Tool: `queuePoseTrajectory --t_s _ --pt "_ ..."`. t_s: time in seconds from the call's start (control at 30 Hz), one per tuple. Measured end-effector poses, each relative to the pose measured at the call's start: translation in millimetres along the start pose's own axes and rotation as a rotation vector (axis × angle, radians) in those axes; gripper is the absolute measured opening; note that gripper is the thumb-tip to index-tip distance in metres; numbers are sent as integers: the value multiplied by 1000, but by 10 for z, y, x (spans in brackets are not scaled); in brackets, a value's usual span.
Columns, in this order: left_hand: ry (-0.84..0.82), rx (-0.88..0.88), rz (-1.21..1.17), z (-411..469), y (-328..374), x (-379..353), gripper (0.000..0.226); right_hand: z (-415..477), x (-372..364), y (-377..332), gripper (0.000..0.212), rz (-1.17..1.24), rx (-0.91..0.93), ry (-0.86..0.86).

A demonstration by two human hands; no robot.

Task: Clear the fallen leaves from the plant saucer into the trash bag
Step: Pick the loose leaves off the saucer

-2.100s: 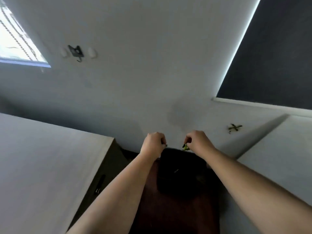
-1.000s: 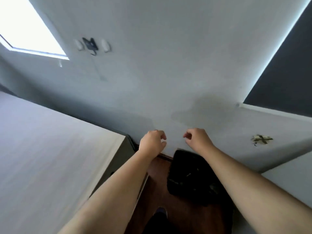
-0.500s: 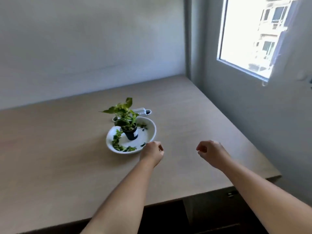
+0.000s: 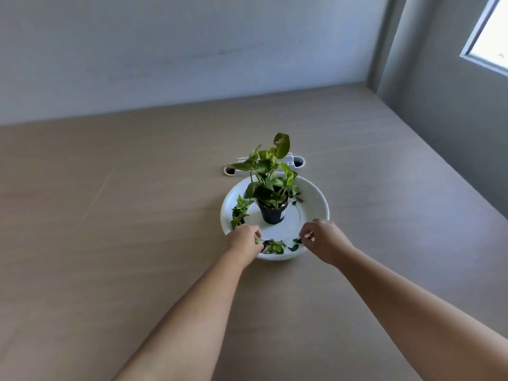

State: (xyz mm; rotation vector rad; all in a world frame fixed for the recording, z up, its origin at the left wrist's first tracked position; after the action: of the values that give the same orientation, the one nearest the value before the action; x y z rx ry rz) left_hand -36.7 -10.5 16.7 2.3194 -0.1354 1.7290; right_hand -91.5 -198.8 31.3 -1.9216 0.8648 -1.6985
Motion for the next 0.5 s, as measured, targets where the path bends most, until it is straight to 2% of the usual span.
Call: queuePoseTrajectory --t_s 0.1,0.27,0.43,0.5 --pt "-77 -101 90 232 -9 -126 36 311 -198 8 22 -99 -73 -74" --pt "-55 -232 152 396 163 -270 23 563 -386 2 31 -303 -111 -187" --pt "-77 -272 155 513 210 -325 17 718 -470 25 19 -352 -139 -259" --pt "-96 -269 114 556 204 -349 19 753 -468 32 21 -352 -143 -292"
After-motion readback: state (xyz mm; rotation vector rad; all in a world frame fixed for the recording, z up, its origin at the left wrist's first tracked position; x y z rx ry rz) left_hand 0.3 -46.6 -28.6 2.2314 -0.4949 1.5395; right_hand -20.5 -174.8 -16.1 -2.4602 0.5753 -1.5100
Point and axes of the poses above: each hand's wrist, its own z-axis towards the middle knuckle, its own x-axis out of the back of the hand, y = z × x, the point moved 2 cm from there along z, towards the middle knuckle, and after that the axes turned 14 degrees about z, right-handed, at the moved point
